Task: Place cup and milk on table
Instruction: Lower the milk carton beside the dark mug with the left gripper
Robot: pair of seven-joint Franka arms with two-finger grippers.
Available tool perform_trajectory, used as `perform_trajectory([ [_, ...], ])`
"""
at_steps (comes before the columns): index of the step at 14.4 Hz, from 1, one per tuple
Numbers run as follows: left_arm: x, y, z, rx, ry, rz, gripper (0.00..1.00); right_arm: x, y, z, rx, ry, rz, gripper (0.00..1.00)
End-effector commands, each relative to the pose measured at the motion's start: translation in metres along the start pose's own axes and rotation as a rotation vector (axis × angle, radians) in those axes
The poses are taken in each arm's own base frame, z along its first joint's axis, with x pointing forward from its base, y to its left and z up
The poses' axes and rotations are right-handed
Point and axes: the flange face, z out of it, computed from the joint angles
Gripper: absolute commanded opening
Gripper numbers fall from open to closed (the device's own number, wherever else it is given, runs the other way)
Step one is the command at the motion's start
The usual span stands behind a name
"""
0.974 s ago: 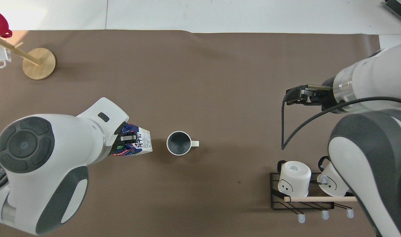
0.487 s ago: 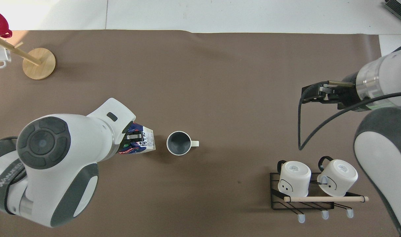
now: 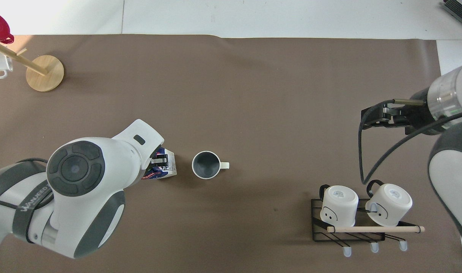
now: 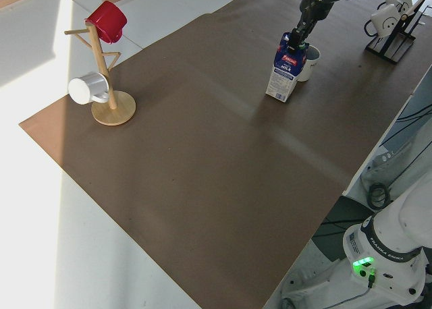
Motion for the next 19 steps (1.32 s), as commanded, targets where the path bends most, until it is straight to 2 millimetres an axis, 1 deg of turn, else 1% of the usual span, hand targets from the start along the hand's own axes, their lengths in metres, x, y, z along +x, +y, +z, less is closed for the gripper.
perform_trajectory([
  [1,-0.014,0.012,0.001,0.009,0.029,0.005,0.37,-0.002,0.006,-0.005,0.010,0.003,-0.016,1.00],
  [4,-0.015,0.013,0.001,0.009,0.029,0.010,0.37,-0.001,0.009,-0.005,0.010,0.003,-0.002,1.00],
  [6,-0.014,0.013,0.001,0.009,0.031,0.010,0.37,0.001,0.018,-0.005,0.011,0.002,0.012,1.00],
  [8,-0.014,0.013,0.002,0.005,0.036,0.015,0.37,0.001,0.018,-0.005,0.010,0.003,0.010,1.00],
  [11,-0.013,0.007,0.006,0.012,0.028,0.010,0.37,0.002,0.018,-0.005,-0.005,0.006,0.017,1.00],
  [13,-0.014,0.005,0.008,0.014,0.025,0.004,0.37,0.001,0.021,-0.004,-0.008,-0.001,0.020,1.00],
  [15,-0.014,0.006,0.008,0.014,0.025,0.007,0.38,0.000,0.021,-0.004,-0.011,-0.002,0.020,1.00],
  [16,-0.015,0.007,0.007,0.013,0.025,0.010,0.42,0.001,0.023,-0.004,-0.010,0.000,0.023,1.00],
  [17,-0.016,0.008,0.007,0.013,0.025,0.011,0.48,0.002,0.027,-0.005,-0.009,0.003,0.031,1.00],
  [18,-0.016,0.009,0.007,0.014,0.024,0.013,0.61,0.003,0.029,-0.004,-0.007,0.002,0.035,1.00],
  [19,-0.017,0.009,0.007,0.014,0.024,0.014,0.85,0.003,0.029,-0.005,-0.005,0.005,0.035,1.00],
])
